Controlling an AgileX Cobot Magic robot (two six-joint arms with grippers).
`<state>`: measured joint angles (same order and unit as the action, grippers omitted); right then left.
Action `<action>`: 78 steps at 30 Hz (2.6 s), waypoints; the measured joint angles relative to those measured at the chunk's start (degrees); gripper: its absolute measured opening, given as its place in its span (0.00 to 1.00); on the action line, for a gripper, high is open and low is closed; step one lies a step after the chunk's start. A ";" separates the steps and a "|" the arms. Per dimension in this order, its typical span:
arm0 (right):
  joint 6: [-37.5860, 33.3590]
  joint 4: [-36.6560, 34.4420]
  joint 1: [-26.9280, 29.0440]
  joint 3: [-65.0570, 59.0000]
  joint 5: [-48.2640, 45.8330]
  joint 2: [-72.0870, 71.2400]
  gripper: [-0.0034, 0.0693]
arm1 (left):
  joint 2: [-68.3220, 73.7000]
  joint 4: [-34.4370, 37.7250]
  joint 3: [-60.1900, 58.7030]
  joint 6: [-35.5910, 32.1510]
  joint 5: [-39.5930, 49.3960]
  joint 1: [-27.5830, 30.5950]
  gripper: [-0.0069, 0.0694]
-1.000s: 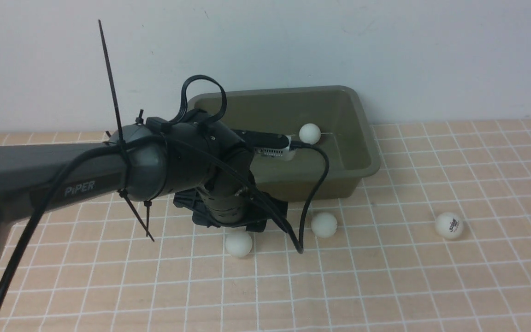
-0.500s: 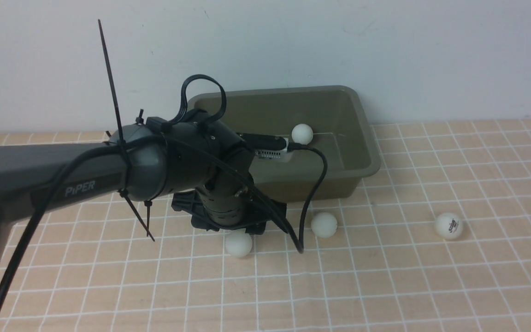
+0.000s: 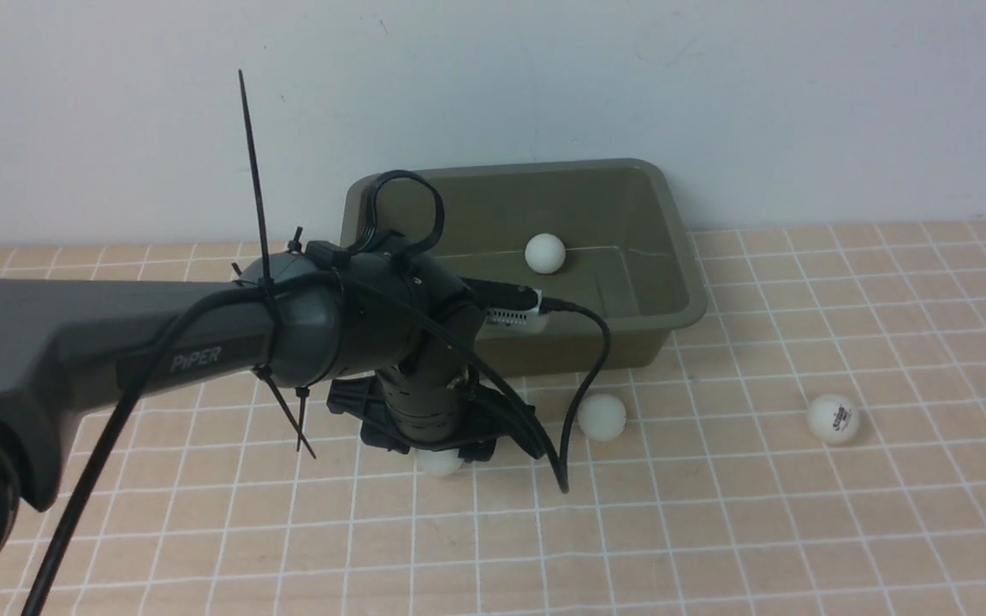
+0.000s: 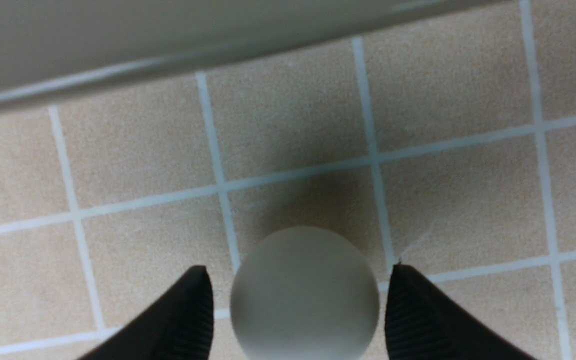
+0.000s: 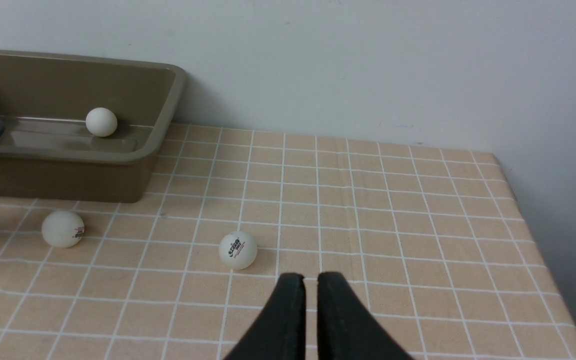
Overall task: Put the table tennis balls into the box on the light coffee tablecloth.
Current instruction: 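Reach for and grasp a ping pong ball on the table beside the basket, then drop the ball into the bin, then reach for and grasp a ping pong ball on the table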
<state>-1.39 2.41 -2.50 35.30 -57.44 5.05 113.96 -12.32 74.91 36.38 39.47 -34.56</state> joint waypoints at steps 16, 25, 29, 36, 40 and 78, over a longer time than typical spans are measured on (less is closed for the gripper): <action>0.00 0.05 0.00 0.00 0.00 0.00 0.09 | -0.67 1.62 0.22 -3.98 2.94 0.00 0.48; 0.00 0.05 0.00 0.00 0.12 0.00 0.09 | -11.30 16.24 0.22 -20.18 3.45 -0.72 0.48; 0.00 0.16 0.00 0.00 0.23 0.00 0.09 | -12.94 18.64 1.36 -26.13 -0.56 1.52 0.48; 0.00 0.05 0.00 0.00 0.40 0.00 0.09 | -7.29 22.12 11.01 -35.59 -0.78 10.39 0.48; 0.00 0.05 0.00 0.00 0.40 0.00 0.09 | -2.95 22.23 16.88 -41.74 0.66 12.43 0.48; -23.24 -21.85 0.00 0.00 2.37 7.01 0.09 | -21.85 26.52 22.00 -61.18 32.09 8.47 0.00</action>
<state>-24.62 -19.44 -2.50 35.30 -55.07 12.06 92.11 14.20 96.92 -24.80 71.56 -26.09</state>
